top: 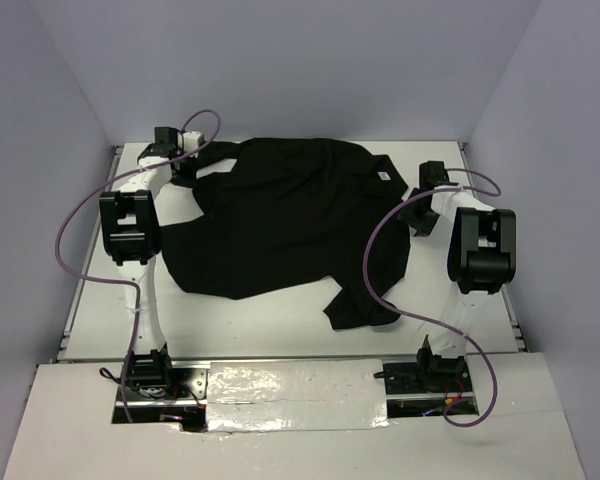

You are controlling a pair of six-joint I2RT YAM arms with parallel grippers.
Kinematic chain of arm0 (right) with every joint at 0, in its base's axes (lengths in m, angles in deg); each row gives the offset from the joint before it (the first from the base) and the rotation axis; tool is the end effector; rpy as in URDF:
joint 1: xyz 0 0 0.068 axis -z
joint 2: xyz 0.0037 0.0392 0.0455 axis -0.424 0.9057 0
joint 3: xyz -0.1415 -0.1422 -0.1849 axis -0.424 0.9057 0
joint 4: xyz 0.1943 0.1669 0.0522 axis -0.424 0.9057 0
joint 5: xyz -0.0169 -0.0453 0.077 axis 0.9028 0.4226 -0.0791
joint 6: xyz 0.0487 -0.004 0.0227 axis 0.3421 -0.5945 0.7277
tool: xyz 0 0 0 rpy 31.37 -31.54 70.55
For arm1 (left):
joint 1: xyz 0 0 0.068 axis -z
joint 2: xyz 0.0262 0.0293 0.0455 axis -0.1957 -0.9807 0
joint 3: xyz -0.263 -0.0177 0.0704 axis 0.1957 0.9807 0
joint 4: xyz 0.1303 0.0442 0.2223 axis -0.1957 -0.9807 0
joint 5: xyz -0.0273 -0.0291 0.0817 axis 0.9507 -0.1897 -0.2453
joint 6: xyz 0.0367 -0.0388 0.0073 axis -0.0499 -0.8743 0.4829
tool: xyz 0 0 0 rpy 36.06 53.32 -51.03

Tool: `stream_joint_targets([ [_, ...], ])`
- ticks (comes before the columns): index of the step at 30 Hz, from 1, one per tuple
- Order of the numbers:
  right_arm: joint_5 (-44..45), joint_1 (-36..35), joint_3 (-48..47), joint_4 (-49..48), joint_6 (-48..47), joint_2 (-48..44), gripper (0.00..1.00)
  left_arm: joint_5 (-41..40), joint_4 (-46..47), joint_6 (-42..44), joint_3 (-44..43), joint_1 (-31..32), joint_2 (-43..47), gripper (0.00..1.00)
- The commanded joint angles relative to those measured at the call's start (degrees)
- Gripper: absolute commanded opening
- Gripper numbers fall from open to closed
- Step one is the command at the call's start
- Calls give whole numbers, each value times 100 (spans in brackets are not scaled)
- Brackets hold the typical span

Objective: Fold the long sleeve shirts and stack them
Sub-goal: Flatten the shirt out

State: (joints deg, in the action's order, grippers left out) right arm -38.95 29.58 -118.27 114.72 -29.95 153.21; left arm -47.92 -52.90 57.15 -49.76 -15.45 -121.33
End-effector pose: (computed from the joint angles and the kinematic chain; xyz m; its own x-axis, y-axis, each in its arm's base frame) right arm 0.3833 -0.0326 0.1664 -0.7554 0.5038 -0.4190 0.4970 0.8573 0.1347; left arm 0.5320 0.0312 0.1698 -0.7347 0.0675 -0.6750 0.1602 0.9842 -0.0760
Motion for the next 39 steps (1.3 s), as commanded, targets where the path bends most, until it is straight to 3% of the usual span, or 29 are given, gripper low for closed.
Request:
stream_joint_targets([
  [1, -187, -80, -219, 139, -106, 339, 54, -1069, 70, 607, -107, -251, 196, 0],
  [6, -539, -89, -123, -37, -97, 287, 16, -1958, 510, 1092, -467, -269, 179, 0],
  [7, -539, -80, -131, -11, -106, 244, 0, -2081, 615, 1119, -624, -269, 92, 0],
  [12, -425, -27, 333, -116, -53, -186, 0, -2889, 801, 1206, -1284, -304, -304, 0],
  [16, -495, -45, 974, -195, -114, -704, 0, -2979, 1003, 1251, -1400, -313, -287, 1],
  [18, -670, -97, 1212, -291, -115, -898, 0, -2839, 898, 1251, -1329, -287, -173, 9],
  [19, -897, -132, 1431, -396, -132, -1091, 0, -2464, 819, 1259, -1155, -287, -16, 31],
  [21, -1005, -229, 1564, -441, -123, -1276, 0, -2049, 713, 1312, -838, -278, 222, 63],
  [23, -1232, -229, 1652, -537, -88, -1339, 0, -1687, 382, 1295, -547, -287, 451, 84],
  [27, -1234, -212, 1320, -407, -167, -1181, 0, -1494, -759, 760, -941, -471, 583, 88],
  [29, -1251, -212, 1108, -319, -194, -1128, 0, -968, -1253, 313, -899, -698, 837, 89],
  [31, -1321, -212, 1037, -310, -202, -1137, 0, -76, -1563, 493, -102, -700, 1477, 84],
  [32, -1348, -221, 1037, -318, -202, -1163, 0, 235, -1459, 1095, 441, -639, 1819, 83],
  [33, -1339, -212, 1046, -310, -211, -1154, 0, 464, -1336, 1536, 1543, -534, 2467, 82],
  [35, -1313, -212, 1046, -292, -264, -1146, 0, 546, -1142, 3126, 2916, -60, 3033, 80],
  [37, -1322, -212, 1046, -266, -308, -1137, 0, 467, -924, 4660, 3704, 248, 3728, 81],
  [39, -1322, -212, 1055, -266, -317, -1154, 0, 284, -782, 5291, 4389, 276, 3923, 83],
])
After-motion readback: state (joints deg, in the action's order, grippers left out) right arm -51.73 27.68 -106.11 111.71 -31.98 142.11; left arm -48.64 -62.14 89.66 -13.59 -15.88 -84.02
